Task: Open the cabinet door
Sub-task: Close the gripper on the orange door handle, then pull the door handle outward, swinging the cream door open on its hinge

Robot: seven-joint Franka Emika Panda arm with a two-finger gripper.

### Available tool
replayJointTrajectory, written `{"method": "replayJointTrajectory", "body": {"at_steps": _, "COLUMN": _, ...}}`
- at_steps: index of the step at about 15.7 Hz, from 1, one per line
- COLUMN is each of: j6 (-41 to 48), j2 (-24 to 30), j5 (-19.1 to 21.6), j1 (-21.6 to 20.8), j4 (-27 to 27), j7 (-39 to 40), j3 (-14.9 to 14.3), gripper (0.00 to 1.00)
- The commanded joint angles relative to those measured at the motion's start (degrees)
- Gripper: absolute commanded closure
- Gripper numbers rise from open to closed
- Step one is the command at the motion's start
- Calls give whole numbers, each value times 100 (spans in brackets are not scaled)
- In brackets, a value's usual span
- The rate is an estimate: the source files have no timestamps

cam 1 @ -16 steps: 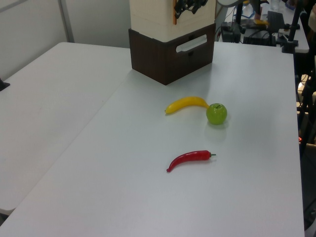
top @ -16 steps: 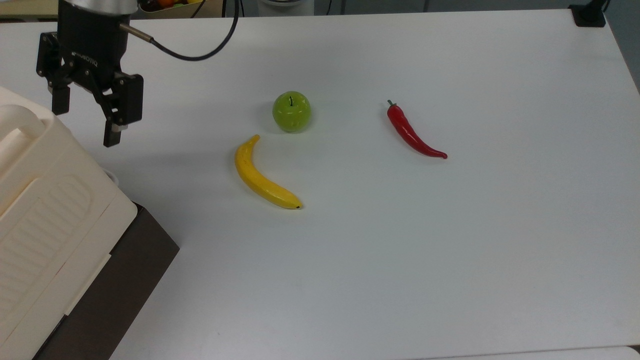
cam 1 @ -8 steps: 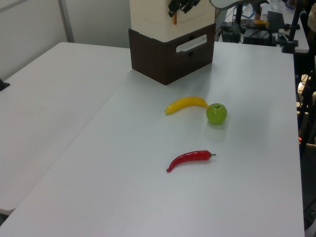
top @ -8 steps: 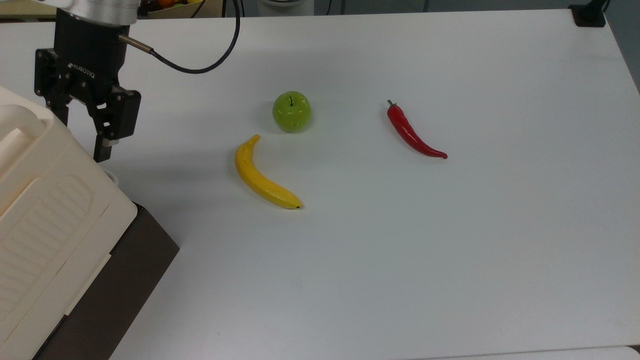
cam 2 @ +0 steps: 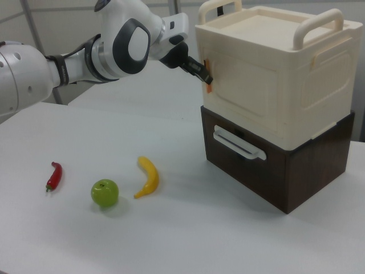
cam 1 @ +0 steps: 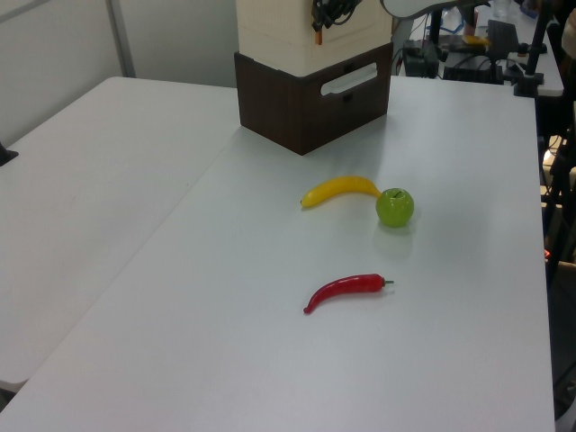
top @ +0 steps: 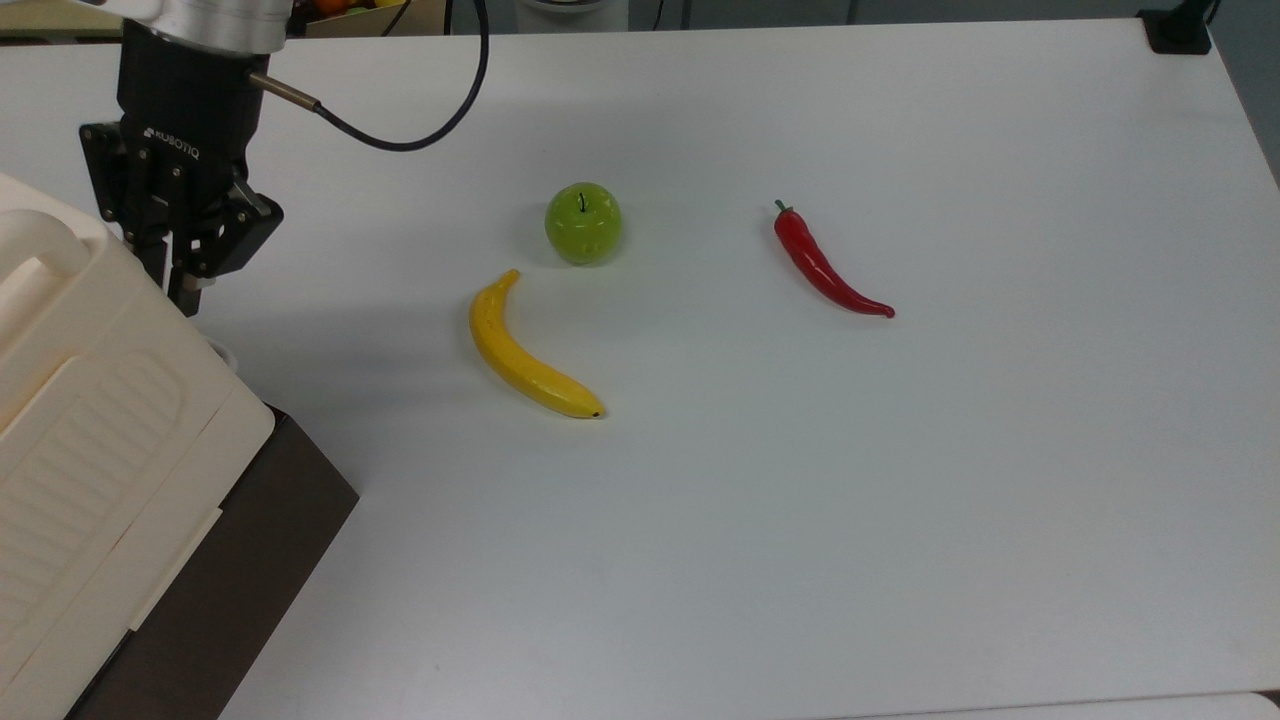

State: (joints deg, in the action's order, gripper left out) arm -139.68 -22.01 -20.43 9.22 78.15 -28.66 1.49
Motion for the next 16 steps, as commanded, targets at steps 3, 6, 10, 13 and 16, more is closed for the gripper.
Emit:
{"method": "replayJointTrajectory", "body": {"at_steps": 3, "j6": -33, "j2": 47, "j5": -198, "j1": -52, "j4": 60, "j7": -122, "j3": -52, "gripper": 88}}
{"method": "replayJointTrajectory", "body": {"at_steps": 6, "j6": 81, "j2": 144, "j5": -190, "j1": -52, "j4": 121, "j7": -104, "j3": -52, "gripper": 89}}
{"method": "replayJointTrajectory", "body": {"at_steps": 10, "j6": 397, "j2": 389, "j5": -181, "j1": -87, "j4": 306, "j7": -95, "j3": 10, "gripper": 89}}
{"method": "replayJointTrajectory", "body": {"at_steps": 13, "j6": 608, "j2": 531, "j5": -172, "j1": -175, "j4": 429, "j7": -104, "j3": 10, "gripper": 89}}
{"method": "replayJointTrajectory", "body": {"at_steps": 16, "j6": 819, "j2": 566, "j5": -111, "j1": -184, "j4": 456, "j7": -113, "j3": 18, "gripper": 82}}
